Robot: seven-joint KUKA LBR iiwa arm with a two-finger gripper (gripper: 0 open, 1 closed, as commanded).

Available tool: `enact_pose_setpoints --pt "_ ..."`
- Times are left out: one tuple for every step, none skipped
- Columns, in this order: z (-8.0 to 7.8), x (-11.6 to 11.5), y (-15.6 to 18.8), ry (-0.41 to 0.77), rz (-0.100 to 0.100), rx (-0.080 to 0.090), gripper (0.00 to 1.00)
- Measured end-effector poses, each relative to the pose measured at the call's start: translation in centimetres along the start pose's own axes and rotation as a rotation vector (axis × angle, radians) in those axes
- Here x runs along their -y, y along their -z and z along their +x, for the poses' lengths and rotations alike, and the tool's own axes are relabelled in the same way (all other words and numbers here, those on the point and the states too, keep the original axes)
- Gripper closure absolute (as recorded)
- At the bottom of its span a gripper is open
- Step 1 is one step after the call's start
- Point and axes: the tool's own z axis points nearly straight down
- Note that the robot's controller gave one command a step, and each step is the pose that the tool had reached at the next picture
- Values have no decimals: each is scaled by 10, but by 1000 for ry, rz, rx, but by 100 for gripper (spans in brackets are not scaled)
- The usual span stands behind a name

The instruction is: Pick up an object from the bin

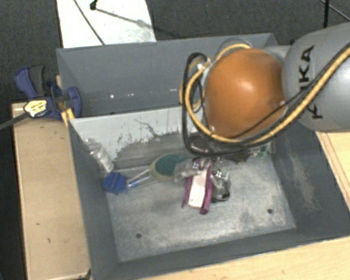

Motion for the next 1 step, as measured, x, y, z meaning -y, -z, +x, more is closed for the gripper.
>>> enact_pose_setpoints --pt "12 6 74 208 -3 0 100"
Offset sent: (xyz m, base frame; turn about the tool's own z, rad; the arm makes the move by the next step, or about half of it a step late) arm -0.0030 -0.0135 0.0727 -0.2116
